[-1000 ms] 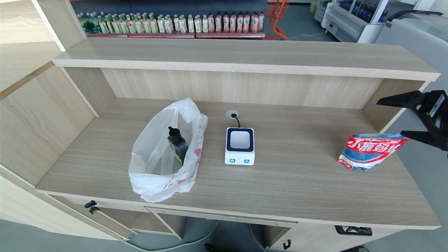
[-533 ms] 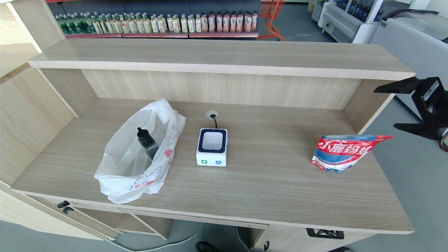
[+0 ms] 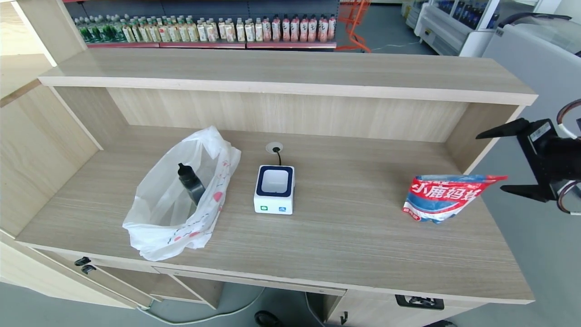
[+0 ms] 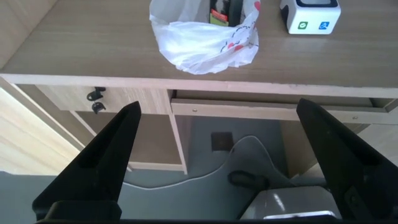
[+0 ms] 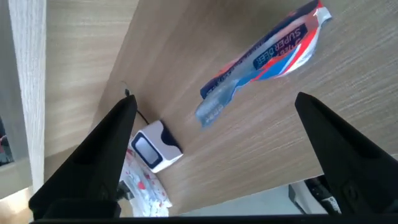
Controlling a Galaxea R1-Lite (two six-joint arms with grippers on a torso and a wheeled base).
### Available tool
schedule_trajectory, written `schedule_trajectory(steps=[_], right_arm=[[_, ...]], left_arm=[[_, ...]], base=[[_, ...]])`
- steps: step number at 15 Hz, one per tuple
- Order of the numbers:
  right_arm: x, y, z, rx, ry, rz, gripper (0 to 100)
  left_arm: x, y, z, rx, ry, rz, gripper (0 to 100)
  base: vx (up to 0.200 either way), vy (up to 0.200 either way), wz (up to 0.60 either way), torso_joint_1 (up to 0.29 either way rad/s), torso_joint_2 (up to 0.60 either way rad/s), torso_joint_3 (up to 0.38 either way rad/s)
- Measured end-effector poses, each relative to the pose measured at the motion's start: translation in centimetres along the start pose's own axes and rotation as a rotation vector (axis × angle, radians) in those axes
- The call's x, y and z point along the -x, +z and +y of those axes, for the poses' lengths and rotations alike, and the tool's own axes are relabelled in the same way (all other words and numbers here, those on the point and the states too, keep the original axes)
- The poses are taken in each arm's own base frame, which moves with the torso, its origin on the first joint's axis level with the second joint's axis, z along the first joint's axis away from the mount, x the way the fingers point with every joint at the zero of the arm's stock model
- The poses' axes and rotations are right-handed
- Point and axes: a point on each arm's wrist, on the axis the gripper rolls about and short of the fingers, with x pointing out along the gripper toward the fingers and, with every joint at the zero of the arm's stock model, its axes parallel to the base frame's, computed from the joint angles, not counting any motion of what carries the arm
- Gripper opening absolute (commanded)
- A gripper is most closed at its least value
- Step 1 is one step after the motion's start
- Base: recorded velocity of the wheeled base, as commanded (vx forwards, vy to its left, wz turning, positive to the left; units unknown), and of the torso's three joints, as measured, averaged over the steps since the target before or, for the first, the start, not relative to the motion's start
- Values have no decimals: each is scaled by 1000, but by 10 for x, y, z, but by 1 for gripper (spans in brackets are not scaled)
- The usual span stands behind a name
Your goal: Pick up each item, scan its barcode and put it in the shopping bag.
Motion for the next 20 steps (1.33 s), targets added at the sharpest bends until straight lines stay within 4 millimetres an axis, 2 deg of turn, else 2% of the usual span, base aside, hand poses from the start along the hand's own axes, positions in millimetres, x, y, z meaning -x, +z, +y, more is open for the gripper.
schedule_trajectory(steps=[3,6,8,11,12,16,20], right_arm=[[-21,1,-5,-12,-63,0,100],[-52,1,-9,-11,-115,28,100],[-77,-5,-7,9,-116,60,100],[-101,-17,-10,75,-136,109,100],[-108,-21,-11,116,-145,122,0],[-130,-29,-23,156,-199,146,0],[-150,-35,-32,263,-296,91,0]], left_arm=[[0,0,0,0,0,0,100],[0,0,0,0,0,0,100],[0,0,0,0,0,0,100],[0,0,0,0,0,0,100],[0,0,0,1,0,0,100],[0,0,0,1,0,0,100],[0,0,0,0,0,0,100]], base=[[0,0,0,0,0,0],[0,0,0,0,0,0],[0,0,0,0,0,0],[0,0,0,0,0,0],[0,0,0,0,0,0],[0,0,0,0,0,0],[0,0,0,0,0,0]])
